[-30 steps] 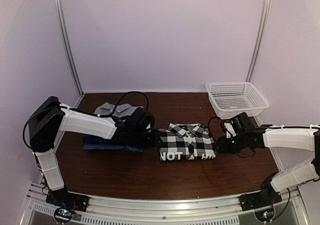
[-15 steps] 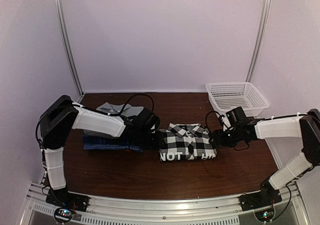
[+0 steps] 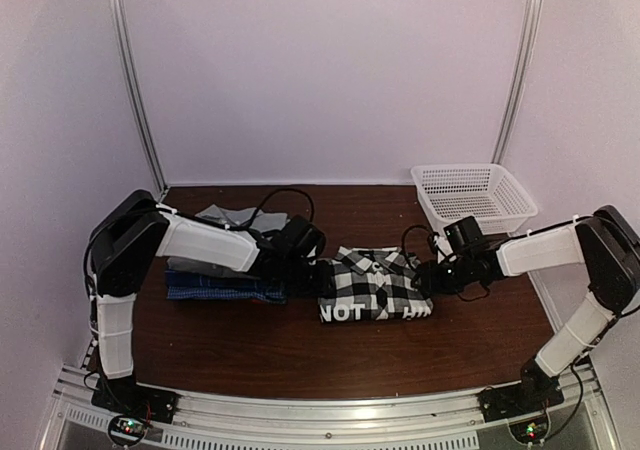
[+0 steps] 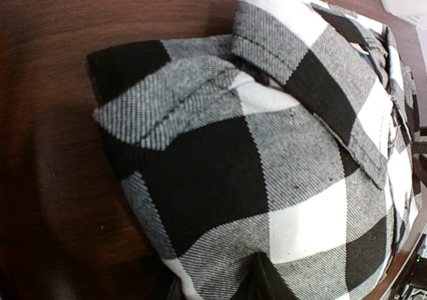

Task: Fold and stack the long sleeve shirts
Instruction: Pick up the square-folded shirt from the center of the board, then place the square-folded shirt on the square-folded shirt.

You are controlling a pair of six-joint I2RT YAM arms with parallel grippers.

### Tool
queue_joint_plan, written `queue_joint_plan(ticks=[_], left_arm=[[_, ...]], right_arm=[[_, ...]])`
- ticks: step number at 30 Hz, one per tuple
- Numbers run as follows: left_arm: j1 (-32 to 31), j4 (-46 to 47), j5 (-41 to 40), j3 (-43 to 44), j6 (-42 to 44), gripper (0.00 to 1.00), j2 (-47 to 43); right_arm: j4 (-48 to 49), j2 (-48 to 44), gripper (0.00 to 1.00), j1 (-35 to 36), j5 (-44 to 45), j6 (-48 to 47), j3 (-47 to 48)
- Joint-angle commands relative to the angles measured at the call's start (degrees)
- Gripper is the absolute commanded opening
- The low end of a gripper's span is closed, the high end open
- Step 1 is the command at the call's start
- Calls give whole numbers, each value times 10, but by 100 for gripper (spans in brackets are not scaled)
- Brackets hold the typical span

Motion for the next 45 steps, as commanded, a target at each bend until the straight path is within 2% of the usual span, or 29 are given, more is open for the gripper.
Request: queue_joint_plan(ticks=[1,8,10,21,31,38,45], left_arm=[[2,10,27,7,-1,29,22],[2,10,41,33,2,2,10],[2,9,42,38,3,0,0],[5,-47,27,84,27,0,-71],[38,-112,45,118,66,0,-143],[95,-166,40,111,99,0,-209],[195,-224,64,73,149,0,-285]], right_arm=[[17,21,46,10,-29,11,4],[4,3,9,24,-48,17,23],[-7,-11,1,25,-47,17,30],[-74,-100,0,27,-48,21,90],[-80,-128,0,57,-58,56,163],[-5,-92,0,131,-37,120,225],[35,13,0,211,-14,154,345]])
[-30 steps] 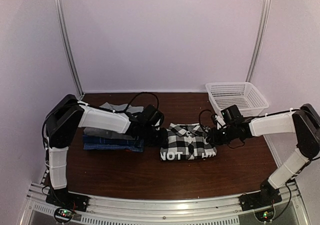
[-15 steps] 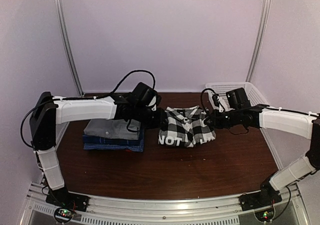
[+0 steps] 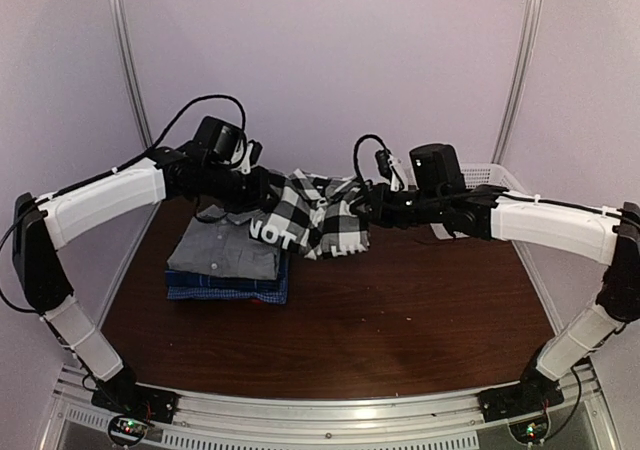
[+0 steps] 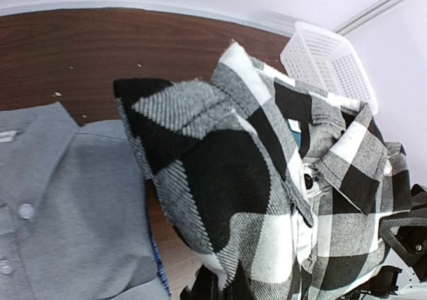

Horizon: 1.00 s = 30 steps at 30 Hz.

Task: Fold and stack the long sleeve shirts
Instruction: Place the square-folded shirt on the square-folded shirt.

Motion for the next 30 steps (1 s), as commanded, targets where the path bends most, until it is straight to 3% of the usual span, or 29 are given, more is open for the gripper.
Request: queue_joint_plan(ticks=[1,14,28,30], left_arm=[[64,-29,29,-29,51,0,-57],[255,-88,81,-85,136,0,-121],[313,-55,74,-170,160,0,-84],[318,-31,71,-198,161,0,-71]], right_arm=[[54,67,0,48,21,34,88],[79,279,0,108,20,69,286],[75,363,0,109,5,80,302],[78,370,5,107,5,79,288]])
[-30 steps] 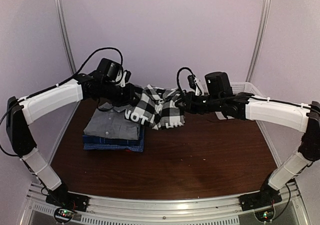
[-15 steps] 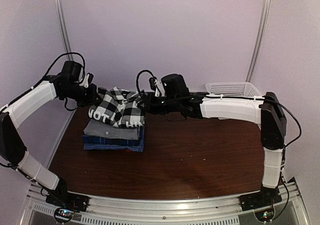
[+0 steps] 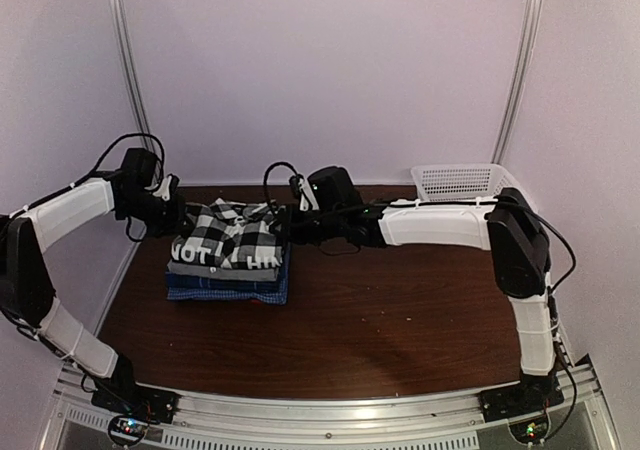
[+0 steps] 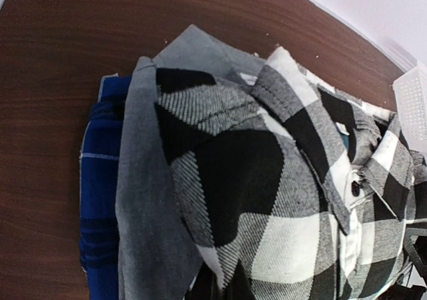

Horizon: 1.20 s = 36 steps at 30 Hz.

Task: Fold and stack the long sleeve shirts
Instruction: Place the square-folded shirt on the square-folded shirt, then move the square-folded shirt to the center of the board.

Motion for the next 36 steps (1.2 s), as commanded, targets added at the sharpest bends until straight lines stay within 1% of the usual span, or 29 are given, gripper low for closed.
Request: queue_joint_plan(ticks=[1,3,8,13,15,18,20,22,23,24,27,28,29,30,34,36], left_arm=[[20,64,-11,-51,15,0,35],[26,74,-9,-66,13,0,50],[33,92,-25,-89,7,1,54],[33,87,-44,-82,2,11,36],[33,75,-61,-70,2,15,29],[33,57,-80,-54,5,28,17],[34,49,-80,-43,9,39,6],[33,45,-78,-36,13,52,-9],[33,42,-76,-32,15,59,-17],[33,41,-75,-29,16,65,-26],[33,40,-54,-24,18,75,-53],[31,40,-47,-23,15,79,-62],[28,40,-43,-21,13,86,-70],[23,40,-40,-17,11,89,-77],[-23,40,-37,1,-11,94,-99],[-60,40,-50,16,-25,97,-100]], right_arm=[[19,18,7,1,-6,3,-17],[21,18,12,0,-6,1,-33],[3,15,25,-1,-3,-22,-49],[-30,-2,35,-2,11,-52,-50],[-43,-16,42,-3,22,-64,-52],[-52,-44,53,-3,48,-78,-66],[-47,-67,63,-7,57,-83,-83],[-41,-89,70,-10,65,-87,-100],[-41,-100,80,-11,69,-91,-107],[-42,-109,86,-13,73,-94,-112],[-47,-137,94,-19,82,-101,-127],[-49,-146,99,-21,86,-103,-133],[-48,-154,100,-23,89,-105,-139],[-49,-163,100,-26,92,-106,-145],[-50,-196,100,-35,103,-111,-171],[-52,-211,100,-41,108,-112,-185]])
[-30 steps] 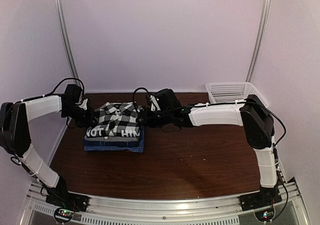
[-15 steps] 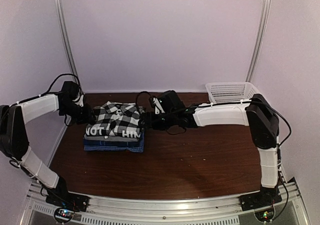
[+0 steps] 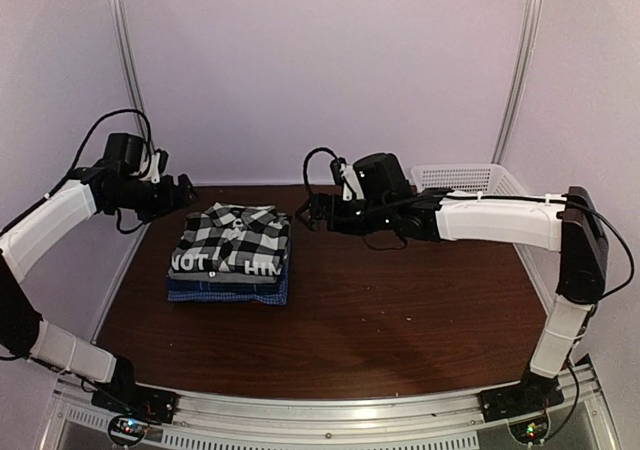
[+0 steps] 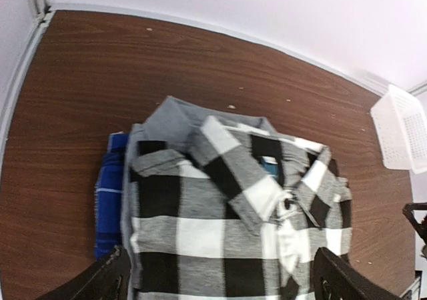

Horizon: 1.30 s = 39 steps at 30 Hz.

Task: Fold and stack the long sleeve shirts
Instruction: Move the square-folded shirt to the center of the board.

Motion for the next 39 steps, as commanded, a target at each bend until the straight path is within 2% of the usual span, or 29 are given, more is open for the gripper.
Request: queue_joint_plan(ticks=[1,12,21,31,39], left_arm=[[-74,2,-5,40,-33,97,-12],[-282,46,-63,103,-109,98,73],[-420,73,-73,204,-125,98,243],[-437,62,-73,301,-146,98,419],[-419,66,-82,286,-155,98,472]], right_arm=[[-6,-44,100,-14,30,-13,-33],[-5,-167,100,-45,98,-12,-138],[-29,-266,100,-70,158,-6,-208],[-55,-327,100,-81,176,-6,-238],[-61,-338,100,-84,174,-4,-256]])
